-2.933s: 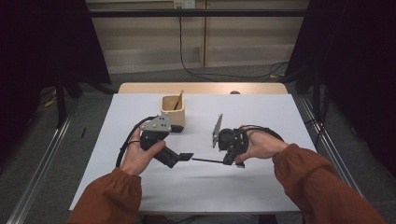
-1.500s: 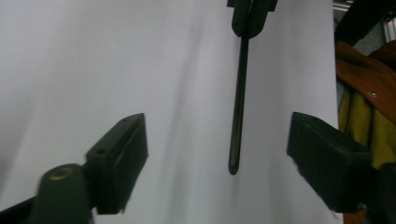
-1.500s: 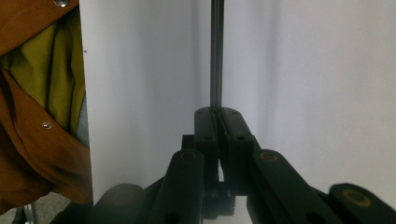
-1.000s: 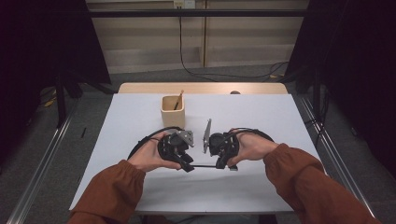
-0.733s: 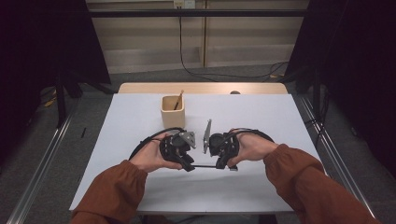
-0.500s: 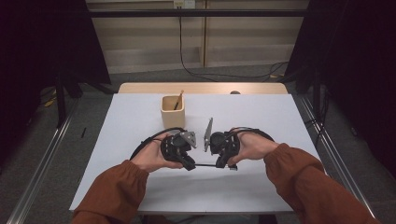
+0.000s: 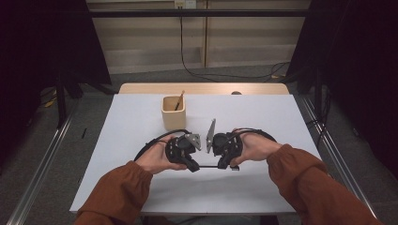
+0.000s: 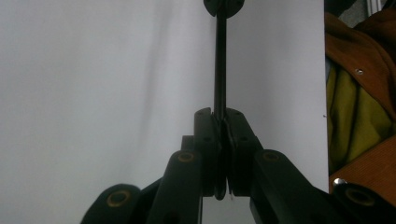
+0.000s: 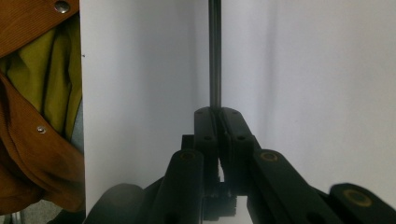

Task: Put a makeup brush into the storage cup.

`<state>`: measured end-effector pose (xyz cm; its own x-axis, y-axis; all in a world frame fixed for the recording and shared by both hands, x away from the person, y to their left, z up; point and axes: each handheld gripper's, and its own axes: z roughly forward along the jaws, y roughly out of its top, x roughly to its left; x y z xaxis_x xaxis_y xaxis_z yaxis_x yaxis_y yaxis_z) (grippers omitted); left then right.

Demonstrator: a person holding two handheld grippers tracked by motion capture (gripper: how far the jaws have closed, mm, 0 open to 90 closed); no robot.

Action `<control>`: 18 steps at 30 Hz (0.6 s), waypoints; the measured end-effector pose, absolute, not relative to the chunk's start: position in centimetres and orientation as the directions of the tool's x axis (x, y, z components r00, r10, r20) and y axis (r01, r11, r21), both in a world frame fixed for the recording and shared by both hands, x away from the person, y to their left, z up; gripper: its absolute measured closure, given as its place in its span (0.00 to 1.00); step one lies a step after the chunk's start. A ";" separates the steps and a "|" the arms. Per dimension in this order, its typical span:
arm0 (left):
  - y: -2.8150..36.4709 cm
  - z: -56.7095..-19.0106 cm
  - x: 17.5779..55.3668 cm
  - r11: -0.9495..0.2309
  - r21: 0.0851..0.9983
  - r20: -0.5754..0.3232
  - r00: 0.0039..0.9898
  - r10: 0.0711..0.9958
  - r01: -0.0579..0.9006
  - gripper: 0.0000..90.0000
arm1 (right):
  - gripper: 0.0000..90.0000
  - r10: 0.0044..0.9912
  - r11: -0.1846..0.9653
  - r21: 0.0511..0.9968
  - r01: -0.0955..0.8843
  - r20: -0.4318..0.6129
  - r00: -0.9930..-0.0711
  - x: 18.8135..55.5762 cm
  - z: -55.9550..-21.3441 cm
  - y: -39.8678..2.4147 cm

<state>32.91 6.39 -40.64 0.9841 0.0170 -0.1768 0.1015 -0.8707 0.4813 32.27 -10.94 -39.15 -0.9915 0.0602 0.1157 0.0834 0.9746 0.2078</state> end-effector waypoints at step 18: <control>7.0 -40.3 32.9 -0.857 0.503 -0.201 0.980 0.015 0.116 0.95 | 0.67 0.110 0.946 0.287 0.151 0.153 -0.982 32.5 -39.4 -11.9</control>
